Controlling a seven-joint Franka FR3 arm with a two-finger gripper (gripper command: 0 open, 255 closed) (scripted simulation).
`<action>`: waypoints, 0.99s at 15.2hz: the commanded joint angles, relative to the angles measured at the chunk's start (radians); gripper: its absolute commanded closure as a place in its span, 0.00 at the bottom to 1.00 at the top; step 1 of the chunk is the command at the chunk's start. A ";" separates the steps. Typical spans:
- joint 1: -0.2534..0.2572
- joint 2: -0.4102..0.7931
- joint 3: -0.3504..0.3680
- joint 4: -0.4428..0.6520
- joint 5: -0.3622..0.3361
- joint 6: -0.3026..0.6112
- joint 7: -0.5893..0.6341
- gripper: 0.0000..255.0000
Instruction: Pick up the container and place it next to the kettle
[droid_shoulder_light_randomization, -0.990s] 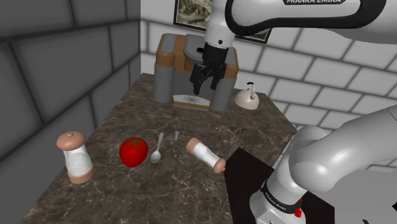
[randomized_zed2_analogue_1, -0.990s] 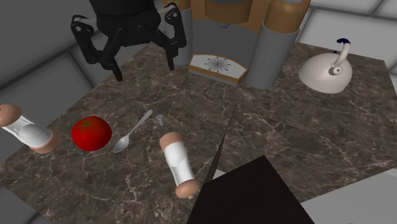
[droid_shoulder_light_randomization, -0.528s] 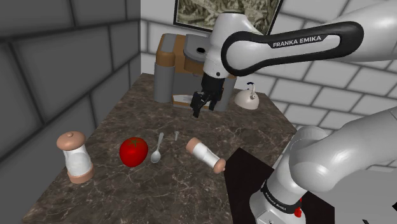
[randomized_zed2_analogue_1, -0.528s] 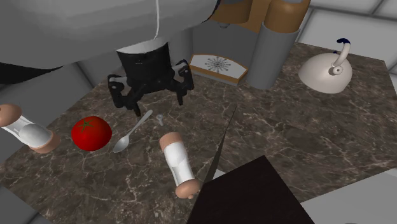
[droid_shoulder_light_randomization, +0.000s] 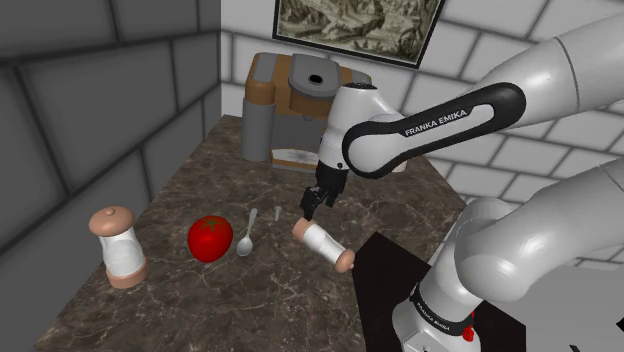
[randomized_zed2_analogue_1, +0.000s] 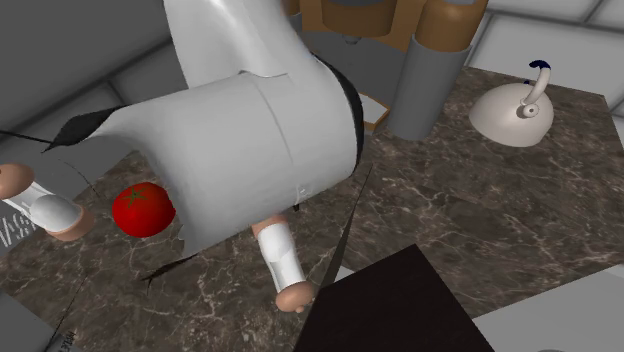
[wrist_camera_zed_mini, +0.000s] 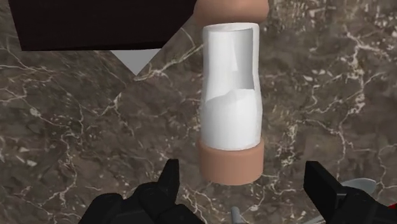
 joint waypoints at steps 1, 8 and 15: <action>0.004 0.052 -0.001 -0.039 0.005 0.094 -0.010 0.00; 0.009 0.182 -0.002 -0.087 0.013 0.273 -0.023 0.00; 0.010 0.230 -0.002 -0.093 0.015 0.326 -0.024 0.00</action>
